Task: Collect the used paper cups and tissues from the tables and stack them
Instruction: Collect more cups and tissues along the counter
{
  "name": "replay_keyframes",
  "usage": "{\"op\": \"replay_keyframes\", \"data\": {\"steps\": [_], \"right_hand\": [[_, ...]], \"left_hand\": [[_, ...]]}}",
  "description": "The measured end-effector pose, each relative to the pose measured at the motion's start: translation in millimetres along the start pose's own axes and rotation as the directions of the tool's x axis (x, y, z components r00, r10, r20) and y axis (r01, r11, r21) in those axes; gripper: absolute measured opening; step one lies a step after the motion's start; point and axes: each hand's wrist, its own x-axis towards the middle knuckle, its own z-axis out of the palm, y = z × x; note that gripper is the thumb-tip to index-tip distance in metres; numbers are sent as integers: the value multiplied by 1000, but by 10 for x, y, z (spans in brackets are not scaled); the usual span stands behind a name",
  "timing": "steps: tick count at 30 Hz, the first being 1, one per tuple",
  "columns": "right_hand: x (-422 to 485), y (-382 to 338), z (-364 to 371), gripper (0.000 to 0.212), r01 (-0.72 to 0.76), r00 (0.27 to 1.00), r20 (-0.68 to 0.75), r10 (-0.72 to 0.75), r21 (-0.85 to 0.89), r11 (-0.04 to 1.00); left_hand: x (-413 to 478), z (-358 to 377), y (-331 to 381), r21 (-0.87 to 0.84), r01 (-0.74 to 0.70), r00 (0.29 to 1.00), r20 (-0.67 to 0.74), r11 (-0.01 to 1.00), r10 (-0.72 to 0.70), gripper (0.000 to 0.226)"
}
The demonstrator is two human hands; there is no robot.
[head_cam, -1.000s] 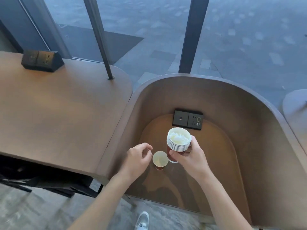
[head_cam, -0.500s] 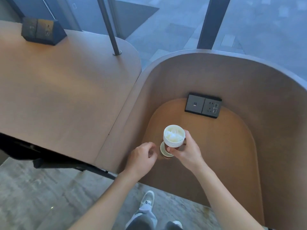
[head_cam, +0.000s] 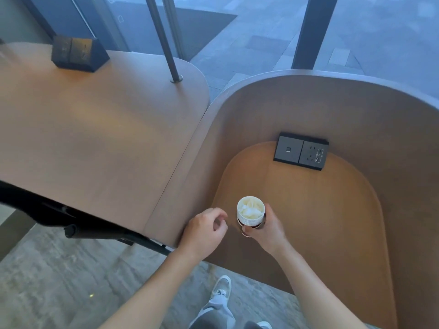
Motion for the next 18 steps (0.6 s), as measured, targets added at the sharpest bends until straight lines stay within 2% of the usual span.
{"op": "replay_keyframes", "data": {"steps": [9, 13, 18], "right_hand": [[-116, 61, -36, 59, 22, 997, -79, -15, 92, 995], [-255, -97, -259, 50, 84, 986, -159, -57, 166, 983], [-491, -513, -705, 51, 199, 950, -273, -153, 149, 969]], "left_hand": [[-62, -59, 66, -3, -47, 999, 6, 999, 47, 16], [-31, -108, 201, -19, -98, 995, -10, 995, 98, 16], [69, -270, 593, -21, -234, 971, -62, 972, 232, 17]]}}
